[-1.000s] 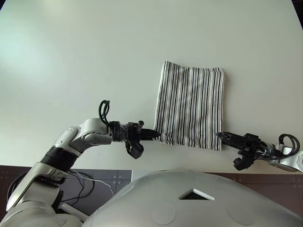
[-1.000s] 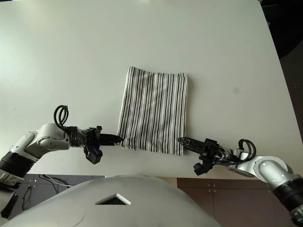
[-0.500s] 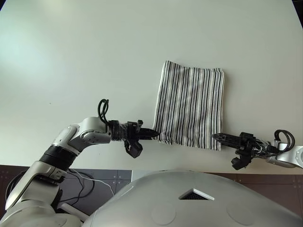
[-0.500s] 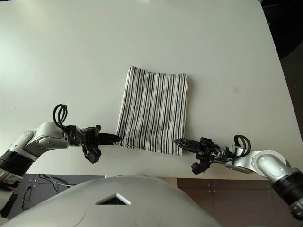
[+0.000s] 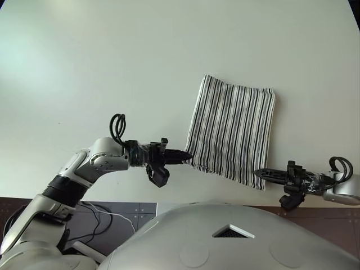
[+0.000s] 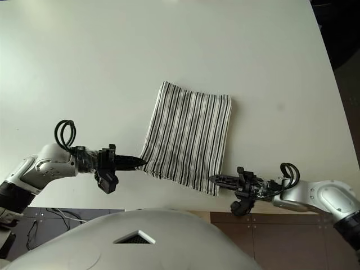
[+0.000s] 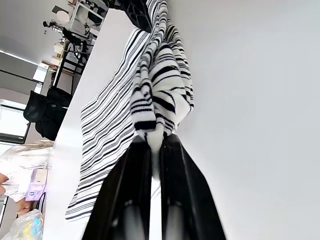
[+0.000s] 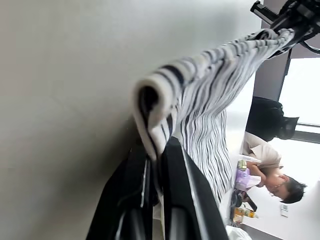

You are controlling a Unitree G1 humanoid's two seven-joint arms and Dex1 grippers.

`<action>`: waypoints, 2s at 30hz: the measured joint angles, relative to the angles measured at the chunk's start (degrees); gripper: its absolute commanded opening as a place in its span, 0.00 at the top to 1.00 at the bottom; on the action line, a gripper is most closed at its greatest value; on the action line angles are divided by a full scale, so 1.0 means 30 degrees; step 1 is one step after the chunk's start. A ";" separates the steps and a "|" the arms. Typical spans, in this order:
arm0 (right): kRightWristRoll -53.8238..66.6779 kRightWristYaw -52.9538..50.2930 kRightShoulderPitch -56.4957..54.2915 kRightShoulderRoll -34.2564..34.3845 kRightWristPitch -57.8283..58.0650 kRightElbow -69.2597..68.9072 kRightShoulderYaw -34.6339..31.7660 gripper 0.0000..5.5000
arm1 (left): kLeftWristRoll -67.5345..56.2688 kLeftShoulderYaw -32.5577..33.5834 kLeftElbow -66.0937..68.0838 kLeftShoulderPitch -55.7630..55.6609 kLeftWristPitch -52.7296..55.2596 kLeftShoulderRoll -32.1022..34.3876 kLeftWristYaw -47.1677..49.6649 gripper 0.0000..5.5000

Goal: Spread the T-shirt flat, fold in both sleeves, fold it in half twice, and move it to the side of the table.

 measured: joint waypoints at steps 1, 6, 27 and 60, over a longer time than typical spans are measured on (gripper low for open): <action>0.1090 0.0321 0.0985 -0.0455 -0.0011 -0.0872 -0.0551 0.98 | -0.0742 0.0207 -0.0929 0.0762 0.0321 0.0663 -0.0080 0.98; 0.8094 0.2348 0.5660 -0.2999 0.0660 -0.5136 -0.4726 0.98 | -0.4711 0.2382 -0.6185 0.5128 0.3051 0.3446 -0.0073 0.98; 3.0916 2.3438 -0.9378 0.5714 1.8759 0.3366 -0.2642 0.98 | -1.1376 0.0995 0.5826 -0.9687 2.2174 -0.6179 -0.3955 0.98; 2.3947 2.2978 -1.1176 1.3708 1.9152 0.9569 -0.3232 0.78 | -0.5572 0.5181 0.2796 -0.5938 1.7657 -0.7077 -0.1984 0.82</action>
